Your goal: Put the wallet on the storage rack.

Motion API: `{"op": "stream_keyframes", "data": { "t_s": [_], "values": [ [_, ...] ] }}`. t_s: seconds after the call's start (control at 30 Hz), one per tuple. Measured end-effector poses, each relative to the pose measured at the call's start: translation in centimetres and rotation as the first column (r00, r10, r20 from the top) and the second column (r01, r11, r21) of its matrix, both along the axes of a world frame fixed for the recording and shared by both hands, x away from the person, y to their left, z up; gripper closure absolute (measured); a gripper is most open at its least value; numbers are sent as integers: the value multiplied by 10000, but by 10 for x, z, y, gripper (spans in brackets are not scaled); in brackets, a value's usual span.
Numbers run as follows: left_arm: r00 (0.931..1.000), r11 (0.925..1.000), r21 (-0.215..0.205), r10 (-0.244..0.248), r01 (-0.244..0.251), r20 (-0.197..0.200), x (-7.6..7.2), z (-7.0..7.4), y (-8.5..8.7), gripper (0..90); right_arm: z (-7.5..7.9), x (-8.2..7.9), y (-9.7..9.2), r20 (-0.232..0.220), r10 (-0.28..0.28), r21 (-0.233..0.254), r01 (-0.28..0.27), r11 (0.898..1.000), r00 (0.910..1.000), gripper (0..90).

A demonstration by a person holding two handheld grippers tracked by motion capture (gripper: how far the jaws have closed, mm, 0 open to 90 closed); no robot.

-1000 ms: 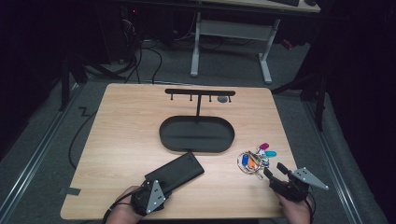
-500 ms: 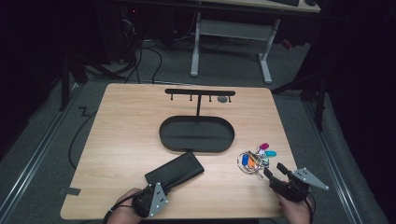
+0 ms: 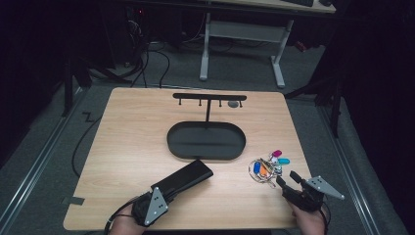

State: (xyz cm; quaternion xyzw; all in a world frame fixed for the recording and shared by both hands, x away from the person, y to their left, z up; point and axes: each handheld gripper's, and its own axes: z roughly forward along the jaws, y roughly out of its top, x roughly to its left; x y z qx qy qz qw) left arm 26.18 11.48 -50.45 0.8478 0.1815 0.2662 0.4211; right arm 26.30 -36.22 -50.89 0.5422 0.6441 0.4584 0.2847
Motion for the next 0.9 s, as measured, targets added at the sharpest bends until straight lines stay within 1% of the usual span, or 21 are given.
{"op": "stream_keyframes", "data": {
  "t_s": [0.17,0.37,0.47,0.57,0.7,0.9],
  "values": [
    [10000,9991,-425,-46,45,-31,-1,4,4,800,0,0,0,18,13,-39,-13,10000,10000,377],
    [9999,9951,-990,-78,65,-129,0,8,8,803,0,0,1,6,21,-19,-21,10000,10000,377],
    [9997,9914,-1309,-104,74,-220,0,10,11,804,-1,0,1,-4,15,-17,-15,10000,10000,377],
    [9994,9860,-1664,-133,79,-315,0,13,14,805,-1,0,1,-19,10,-16,-10,10000,10000,378],
    [9993,9807,-1951,-155,86,-339,-1,16,16,807,-1,0,1,-9,-5,-12,5,10000,10000,378],
    [9985,9717,-2362,-212,88,-502,-1,19,20,808,-1,0,1,-36,-3,-30,3,10000,10000,378]
  ]
}}
